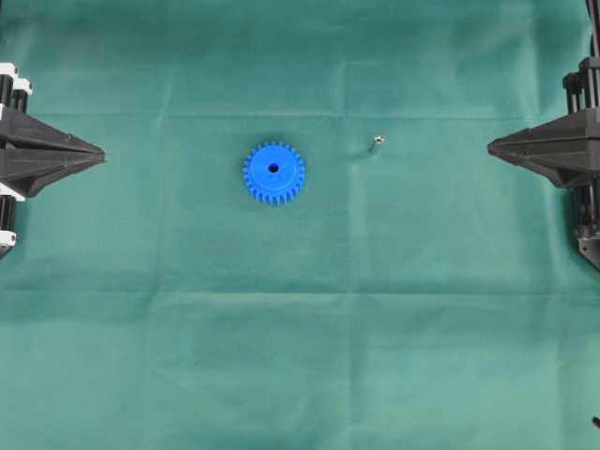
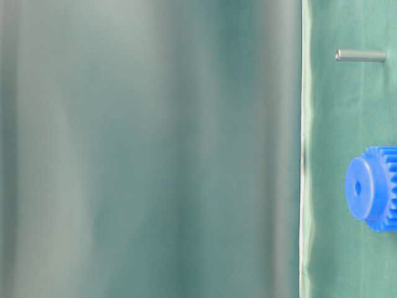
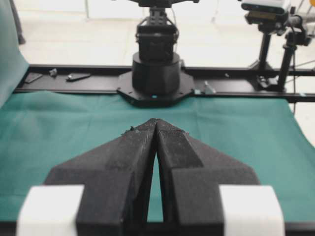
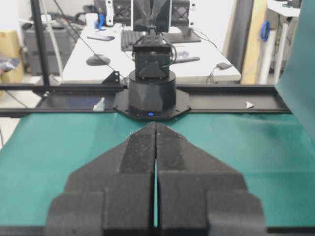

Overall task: Insert the shaft placed at a random location into the center hole of the medium gear at another random location.
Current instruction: 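Move the right gripper left and lower it over the silver shaft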

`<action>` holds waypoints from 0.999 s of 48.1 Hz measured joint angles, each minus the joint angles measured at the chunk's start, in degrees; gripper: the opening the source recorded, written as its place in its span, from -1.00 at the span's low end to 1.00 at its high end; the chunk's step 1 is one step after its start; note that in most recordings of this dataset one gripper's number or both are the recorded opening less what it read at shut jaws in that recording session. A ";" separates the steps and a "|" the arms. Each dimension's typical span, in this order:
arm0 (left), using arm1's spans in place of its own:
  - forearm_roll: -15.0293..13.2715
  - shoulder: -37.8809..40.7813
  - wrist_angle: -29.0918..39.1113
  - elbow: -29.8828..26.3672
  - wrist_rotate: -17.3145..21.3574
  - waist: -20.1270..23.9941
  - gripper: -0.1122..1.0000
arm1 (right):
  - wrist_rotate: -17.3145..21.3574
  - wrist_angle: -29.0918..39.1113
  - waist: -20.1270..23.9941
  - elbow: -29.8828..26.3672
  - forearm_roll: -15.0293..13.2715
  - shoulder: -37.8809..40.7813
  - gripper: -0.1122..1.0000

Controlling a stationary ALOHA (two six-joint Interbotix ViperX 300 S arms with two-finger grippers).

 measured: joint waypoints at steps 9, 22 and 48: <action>0.18 0.44 2.81 -0.79 -0.35 -0.35 -0.80 | 0.00 0.79 -1.23 -0.09 0.00 0.97 -0.78; 0.35 0.18 3.25 -0.88 -0.26 -0.35 -0.80 | 0.00 0.70 -4.83 -0.18 0.00 5.89 -0.73; 0.44 0.18 3.25 -0.97 -0.09 -0.35 -0.80 | -1.14 -10.28 -12.39 -0.88 -0.18 30.76 0.67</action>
